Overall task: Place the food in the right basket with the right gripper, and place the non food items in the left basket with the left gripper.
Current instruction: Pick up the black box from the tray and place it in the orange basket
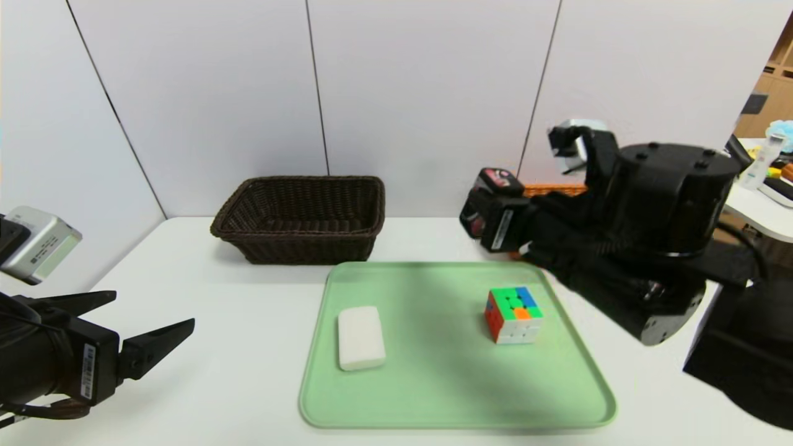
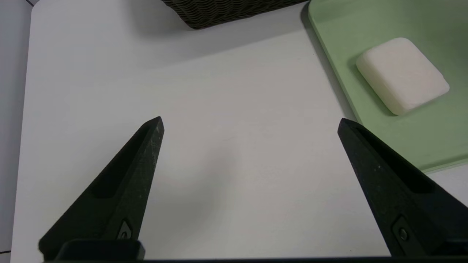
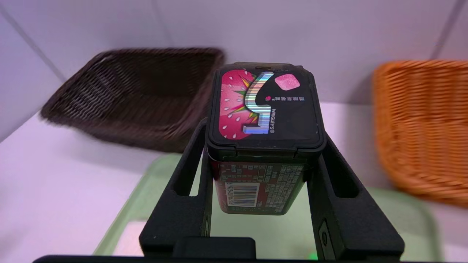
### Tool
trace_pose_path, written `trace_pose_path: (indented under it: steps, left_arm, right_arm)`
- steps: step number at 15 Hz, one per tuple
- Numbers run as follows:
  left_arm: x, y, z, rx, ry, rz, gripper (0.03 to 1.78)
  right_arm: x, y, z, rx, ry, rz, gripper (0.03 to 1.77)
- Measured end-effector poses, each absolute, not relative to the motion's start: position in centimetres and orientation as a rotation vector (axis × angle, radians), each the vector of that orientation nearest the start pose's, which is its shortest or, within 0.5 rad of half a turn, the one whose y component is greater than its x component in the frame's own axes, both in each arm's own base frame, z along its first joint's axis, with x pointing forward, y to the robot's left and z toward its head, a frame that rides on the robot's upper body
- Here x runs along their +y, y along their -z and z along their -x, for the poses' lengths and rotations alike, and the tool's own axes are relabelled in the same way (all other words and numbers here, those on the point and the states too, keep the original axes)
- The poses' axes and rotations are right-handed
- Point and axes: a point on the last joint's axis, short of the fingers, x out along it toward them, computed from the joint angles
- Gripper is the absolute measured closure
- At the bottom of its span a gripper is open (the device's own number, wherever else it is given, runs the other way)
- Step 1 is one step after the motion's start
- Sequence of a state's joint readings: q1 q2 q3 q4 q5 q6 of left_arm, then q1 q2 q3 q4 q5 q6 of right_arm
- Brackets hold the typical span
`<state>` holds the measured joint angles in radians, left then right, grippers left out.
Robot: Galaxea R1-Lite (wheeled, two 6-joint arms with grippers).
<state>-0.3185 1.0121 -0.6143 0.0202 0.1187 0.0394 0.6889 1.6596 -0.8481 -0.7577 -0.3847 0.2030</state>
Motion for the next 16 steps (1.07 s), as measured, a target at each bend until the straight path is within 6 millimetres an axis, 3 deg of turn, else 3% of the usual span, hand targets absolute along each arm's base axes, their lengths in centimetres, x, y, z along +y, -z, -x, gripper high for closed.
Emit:
trace_pose_path:
  steps: [3,6,10,16]
  left_arm:
    - [-3.7,-21.5,-11.9,0.405,0.209,-0.13,0.12]
    - [-3.7,-21.4,-11.9,0.408,0.22,-0.128,0.12]
    - [-3.9,-21.5,-12.2,0.41,0.227,-0.128,0.12]
    - [-4.1,-21.4,-12.8,0.404,0.228,-0.125,0.12]
  right_arm:
    - [13.4,-25.0,-26.8,0.072,-0.191,-0.159,1.08]
    - [8.5,-26.3,-29.4,0.103,-0.106,-0.133,1.08]
    - [4.4,-24.3,-32.9,0.18,-0.054,-0.124,1.08]
    - [2.2,-20.6,-37.3,0.261,-0.007,-0.13,1.08]
